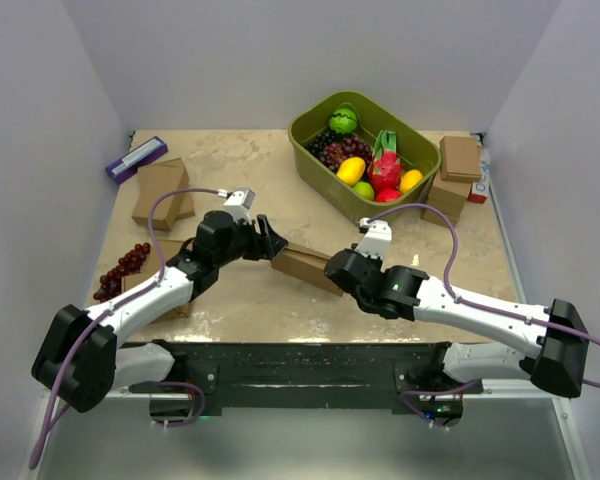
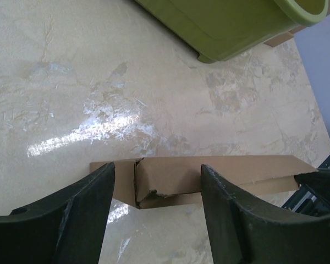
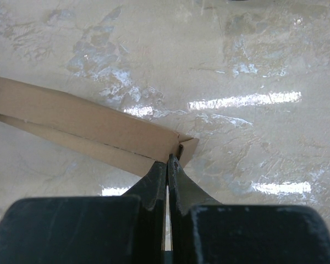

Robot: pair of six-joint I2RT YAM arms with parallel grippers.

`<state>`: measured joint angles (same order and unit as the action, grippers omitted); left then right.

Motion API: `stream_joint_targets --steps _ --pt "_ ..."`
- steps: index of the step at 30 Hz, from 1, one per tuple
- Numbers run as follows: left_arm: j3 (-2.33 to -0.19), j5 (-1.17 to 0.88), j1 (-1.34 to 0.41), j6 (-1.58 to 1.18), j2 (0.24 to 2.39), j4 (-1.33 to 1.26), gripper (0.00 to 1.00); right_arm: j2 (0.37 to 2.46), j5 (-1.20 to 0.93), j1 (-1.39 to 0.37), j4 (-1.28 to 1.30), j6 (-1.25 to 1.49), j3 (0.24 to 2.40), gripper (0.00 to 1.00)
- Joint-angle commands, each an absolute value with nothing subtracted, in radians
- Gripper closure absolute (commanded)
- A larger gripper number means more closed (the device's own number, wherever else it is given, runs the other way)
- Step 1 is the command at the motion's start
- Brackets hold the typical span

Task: Fold the paper box

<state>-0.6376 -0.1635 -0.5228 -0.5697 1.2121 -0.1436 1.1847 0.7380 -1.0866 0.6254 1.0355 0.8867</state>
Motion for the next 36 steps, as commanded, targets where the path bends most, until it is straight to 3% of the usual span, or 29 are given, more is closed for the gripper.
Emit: stream_joint_targets --steps 1,4,8,12,15,23,36 --pt "-0.56 -0.138 -0.517 -0.569 1.212 -0.138 0.38 1.224 0.637 -1.1 0.664 1.06 0.873 1.0" --pt "-0.552 -0.133 -0.515 -0.568 1.221 -0.149 0.45 1.221 0.609 -1.1 0.664 1.042 0.887 0.87" --pt "-0.551 -0.129 -0.515 -0.561 1.233 -0.16 0.55 1.181 0.563 -1.1 0.658 1.013 0.894 0.52" --pt "-0.552 -0.126 -0.515 -0.561 1.249 -0.164 0.59 1.12 0.499 -1.1 0.663 1.011 0.902 0.34" --pt "-0.549 -0.126 -0.517 -0.561 1.25 -0.167 0.6 1.049 0.5 -1.095 0.664 1.028 0.89 0.29" --pt "-0.548 -0.127 -0.517 -0.557 1.253 -0.169 0.6 0.916 0.371 -0.944 0.497 1.046 0.758 0.31" --pt "-0.552 -0.124 -0.517 -0.552 1.262 -0.166 0.63 0.836 0.399 -0.923 0.439 1.123 0.678 0.42"
